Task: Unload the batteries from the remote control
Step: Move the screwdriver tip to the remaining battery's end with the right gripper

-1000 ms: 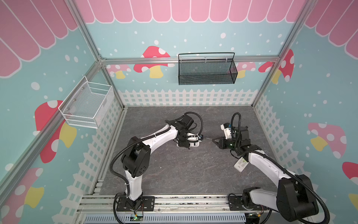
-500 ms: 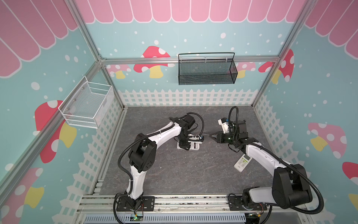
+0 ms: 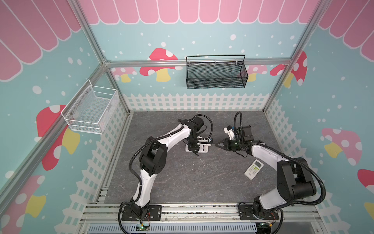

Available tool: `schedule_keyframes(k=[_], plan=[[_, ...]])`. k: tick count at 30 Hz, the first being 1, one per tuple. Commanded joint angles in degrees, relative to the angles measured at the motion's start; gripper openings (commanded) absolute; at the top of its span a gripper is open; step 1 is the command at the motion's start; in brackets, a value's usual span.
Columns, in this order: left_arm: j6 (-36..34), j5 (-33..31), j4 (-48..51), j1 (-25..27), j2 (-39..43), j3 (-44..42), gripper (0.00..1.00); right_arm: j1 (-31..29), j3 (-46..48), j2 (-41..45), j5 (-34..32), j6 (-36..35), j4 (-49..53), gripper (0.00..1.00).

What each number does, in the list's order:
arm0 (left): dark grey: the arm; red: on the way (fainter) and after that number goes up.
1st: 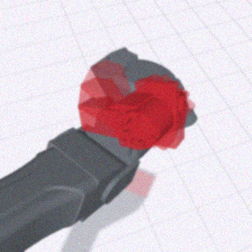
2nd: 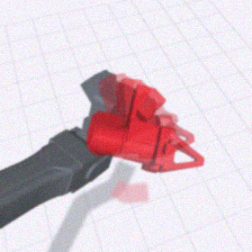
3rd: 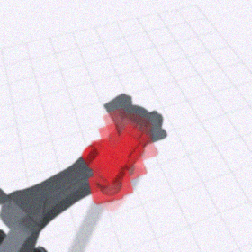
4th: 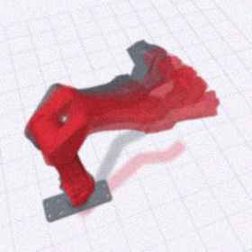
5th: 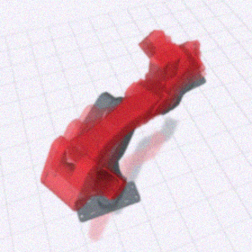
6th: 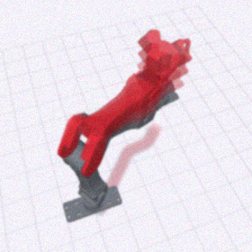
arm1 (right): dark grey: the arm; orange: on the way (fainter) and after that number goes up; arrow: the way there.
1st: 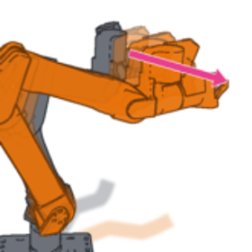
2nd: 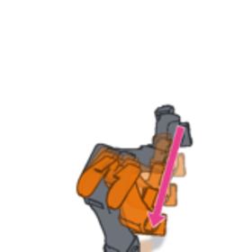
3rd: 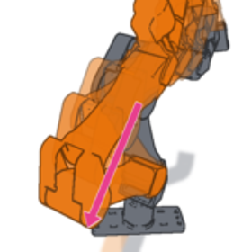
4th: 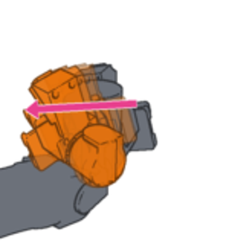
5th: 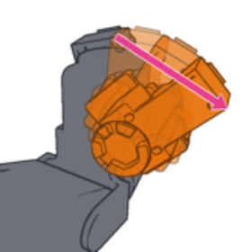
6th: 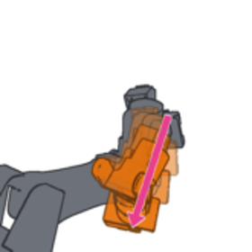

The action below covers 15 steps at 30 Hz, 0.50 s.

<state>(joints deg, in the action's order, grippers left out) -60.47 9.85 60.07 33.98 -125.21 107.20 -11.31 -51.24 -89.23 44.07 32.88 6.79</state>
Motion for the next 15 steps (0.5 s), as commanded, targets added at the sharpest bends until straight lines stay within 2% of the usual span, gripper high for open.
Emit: schedule_keyframes(k=[1,6,15], plan=[[-4.0,-0.6,0.0,-1.2,-2.6,2.9,0.04,-0.4,-2.1,-2.6,2.8,2.4,-1.7,0.0],[-4.8,-1.3,0.0,-1.7,-5.8,5.5,0.03,-0.4,-4.9,-6.9,3.2,4.0,-2.0,0.0],[-5.6,-0.2,-0.2,-1.8,-7.3,5.2,0.04,-1.0,-9.9,-14.0,1.4,6.7,-1.9,0.0]])
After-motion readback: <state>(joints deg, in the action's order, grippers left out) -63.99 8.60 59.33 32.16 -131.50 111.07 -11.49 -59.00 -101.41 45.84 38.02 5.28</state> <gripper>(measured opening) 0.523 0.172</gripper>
